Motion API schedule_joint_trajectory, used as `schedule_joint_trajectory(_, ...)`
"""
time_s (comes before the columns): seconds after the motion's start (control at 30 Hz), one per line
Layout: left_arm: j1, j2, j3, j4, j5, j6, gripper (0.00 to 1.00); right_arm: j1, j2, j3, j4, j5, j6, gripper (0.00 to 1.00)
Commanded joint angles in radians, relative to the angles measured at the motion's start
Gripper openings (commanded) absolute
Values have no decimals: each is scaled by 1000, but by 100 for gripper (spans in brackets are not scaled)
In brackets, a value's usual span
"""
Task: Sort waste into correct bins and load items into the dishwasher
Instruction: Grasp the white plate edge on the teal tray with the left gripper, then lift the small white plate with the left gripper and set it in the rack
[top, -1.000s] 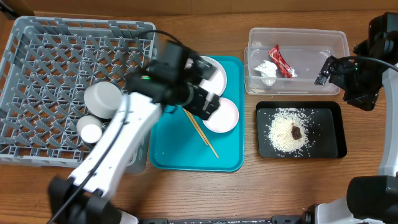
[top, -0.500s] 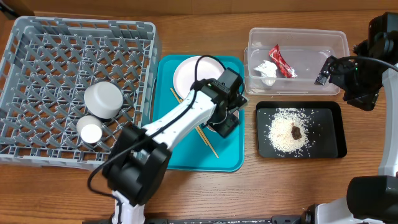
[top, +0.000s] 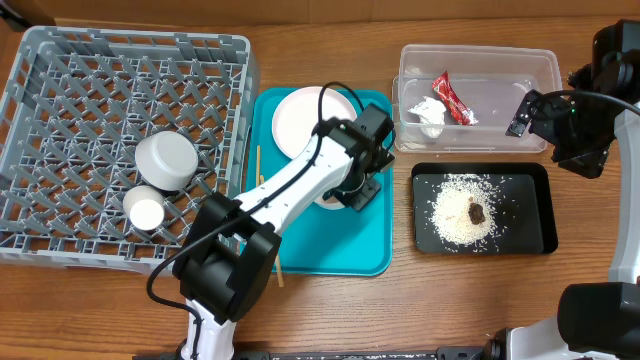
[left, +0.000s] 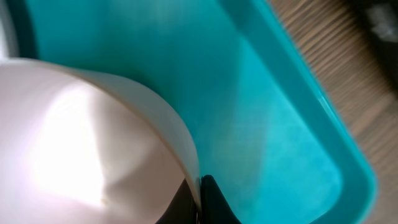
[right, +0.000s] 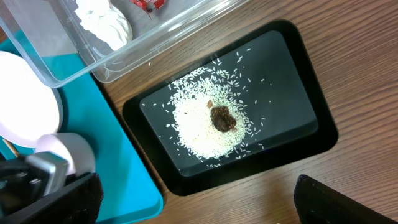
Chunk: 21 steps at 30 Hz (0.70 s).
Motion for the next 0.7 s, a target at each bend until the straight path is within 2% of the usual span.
schedule_joint_trajectory(0.0, 2, 9, 150, -62, 8, 5, 4, 3, -8, 4, 0, 10, 0, 100)
schedule_joint_trajectory(0.23, 61, 8, 440, -219, 47, -33, 4, 3, -8, 4, -3, 11, 0, 100)
schedule_joint_trajectory(0.37, 191, 8, 577, -286, 161, -32, 4, 3, -8, 4, -2, 11, 0, 100)
schedule_joint_trajectory(0.47, 333, 8, 608, -292, 330, -11, 4, 3, -8, 4, -2, 10, 0, 100)
schedule_joint_trajectory(0.5, 409, 9, 607, -293, 436, 18, 4, 3, -8, 4, -2, 11, 0, 100)
schedule_joint_trajectory(0.67, 605, 9, 604, -293, 665, 79, 4, 3, -8, 4, -2, 10, 0, 100)
